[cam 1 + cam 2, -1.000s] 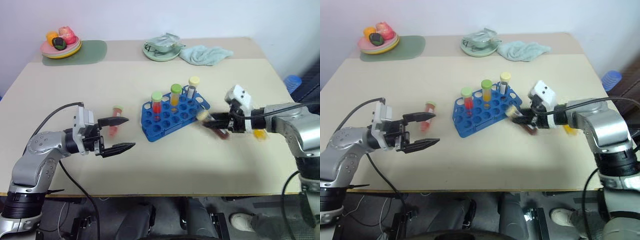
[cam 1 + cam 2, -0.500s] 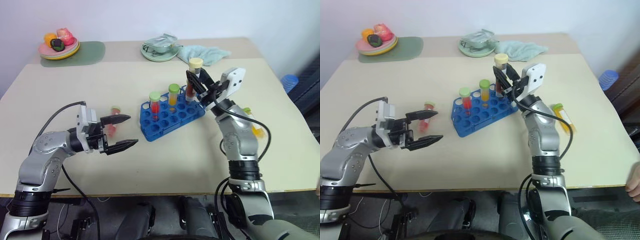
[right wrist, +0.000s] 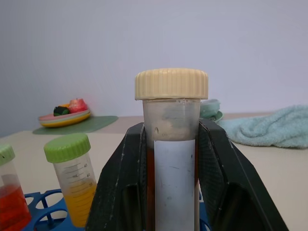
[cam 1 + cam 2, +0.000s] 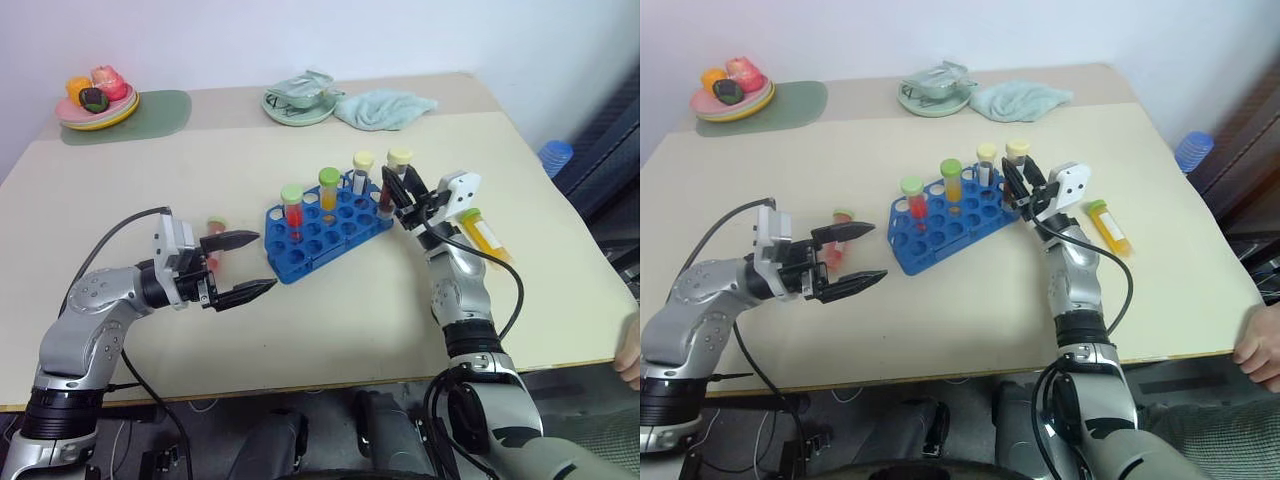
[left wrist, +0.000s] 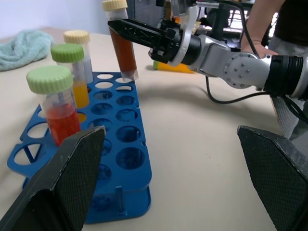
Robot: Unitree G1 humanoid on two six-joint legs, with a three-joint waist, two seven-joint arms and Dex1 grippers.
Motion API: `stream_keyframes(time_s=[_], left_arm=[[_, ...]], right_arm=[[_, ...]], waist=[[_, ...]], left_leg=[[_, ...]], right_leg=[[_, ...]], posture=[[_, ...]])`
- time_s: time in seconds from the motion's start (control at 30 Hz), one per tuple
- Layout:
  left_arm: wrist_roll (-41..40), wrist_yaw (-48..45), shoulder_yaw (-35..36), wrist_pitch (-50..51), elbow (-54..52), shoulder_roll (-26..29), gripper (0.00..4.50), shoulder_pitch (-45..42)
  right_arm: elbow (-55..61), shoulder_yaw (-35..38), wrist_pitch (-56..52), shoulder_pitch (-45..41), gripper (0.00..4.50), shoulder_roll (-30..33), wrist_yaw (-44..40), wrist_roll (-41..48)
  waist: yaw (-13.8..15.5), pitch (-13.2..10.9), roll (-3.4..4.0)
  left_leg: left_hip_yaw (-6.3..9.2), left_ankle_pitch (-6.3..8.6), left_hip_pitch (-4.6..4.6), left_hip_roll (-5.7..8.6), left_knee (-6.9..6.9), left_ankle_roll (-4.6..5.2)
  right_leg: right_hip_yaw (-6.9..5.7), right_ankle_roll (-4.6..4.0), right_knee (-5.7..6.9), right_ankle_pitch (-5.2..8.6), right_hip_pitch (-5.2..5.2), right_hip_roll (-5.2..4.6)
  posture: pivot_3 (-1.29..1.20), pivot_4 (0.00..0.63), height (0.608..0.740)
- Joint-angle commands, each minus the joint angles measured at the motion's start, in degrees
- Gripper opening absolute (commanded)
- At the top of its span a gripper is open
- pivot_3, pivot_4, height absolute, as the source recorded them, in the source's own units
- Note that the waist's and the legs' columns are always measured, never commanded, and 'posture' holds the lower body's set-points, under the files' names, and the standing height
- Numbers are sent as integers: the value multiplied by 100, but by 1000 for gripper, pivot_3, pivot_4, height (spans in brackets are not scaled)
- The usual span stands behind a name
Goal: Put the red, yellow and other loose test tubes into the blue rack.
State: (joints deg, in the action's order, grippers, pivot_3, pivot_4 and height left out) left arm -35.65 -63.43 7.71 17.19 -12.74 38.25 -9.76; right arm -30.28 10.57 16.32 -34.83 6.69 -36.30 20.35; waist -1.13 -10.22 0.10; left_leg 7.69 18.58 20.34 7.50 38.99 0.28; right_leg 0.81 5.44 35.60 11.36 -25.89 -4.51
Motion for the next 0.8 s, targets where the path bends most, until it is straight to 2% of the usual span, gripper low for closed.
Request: stream_keyframes(time_s=[0.03, 0.3, 0.5, 0.6, 0.73, 0.77, 0.8], left_arm=[[-85, 33, 155, -41, -246, 43, 4500, -17], [-106, 80, 171, 8, -320, 55, 4500, 12], [-124, 119, 200, 22, -332, 57, 4500, 35], [-184, 154, 226, 51, -337, 26, 4500, 46], [-221, 182, 207, 64, -328, -6, 4500, 37], [-229, 188, 201, 64, -327, -17, 4500, 35], [-242, 197, 192, 66, -334, -34, 4500, 35]], right_arm=[[-319, -25, 211, -137, 862, -105, -58, -9], [-1428, 35, 792, -553, 862, -78, 3, -186], [-1758, 92, 1079, -560, 862, -12, -207, -133], [-1559, 94, 1291, -438, 2265, -50, -388, -78], [-1301, -127, 2095, -289, 4217, 46, 519, -970], [-1153, -195, 2095, -228, 4447, 100, 616, -1118], [-897, -266, 2039, -141, 4447, 184, 792, -1332]], waist=[[0, 0, 0], [-14, 2, 0], [-12, 2, -1], [-9, 2, -1], [-4, 2, 0], [-4, 2, 0], [-3, 2, 0]], left_leg=[[-1, 0, 0, -1, 0, 0], [-10, -1, -5, -8, -3, -2], [-14, -2, -7, -8, -2, -4], [-14, -2, -7, -9, -3, -4], [-18, -2, 11, -8, -4, -5], [-26, -2, 14, -8, -4, -5], [-30, -2, 13, -8, -4, -6]], right_leg=[[0, -1, 0, -1, 0, 0], [7, -6, 0, -4, -1, 7], [9, -8, 0, -6, 0, 7], [9, -8, 0, -7, 0, 7], [13, -8, 6, -6, -26, 8], [20, -8, 14, -6, -37, 8], [24, -8, 19, -6, -39, 7]], posture=[[0, 150, 740], [0, 150, 740], [0, 150, 740], [0, 150, 740], [0, 150, 740], [0, 150, 740], [0, 150, 740]])
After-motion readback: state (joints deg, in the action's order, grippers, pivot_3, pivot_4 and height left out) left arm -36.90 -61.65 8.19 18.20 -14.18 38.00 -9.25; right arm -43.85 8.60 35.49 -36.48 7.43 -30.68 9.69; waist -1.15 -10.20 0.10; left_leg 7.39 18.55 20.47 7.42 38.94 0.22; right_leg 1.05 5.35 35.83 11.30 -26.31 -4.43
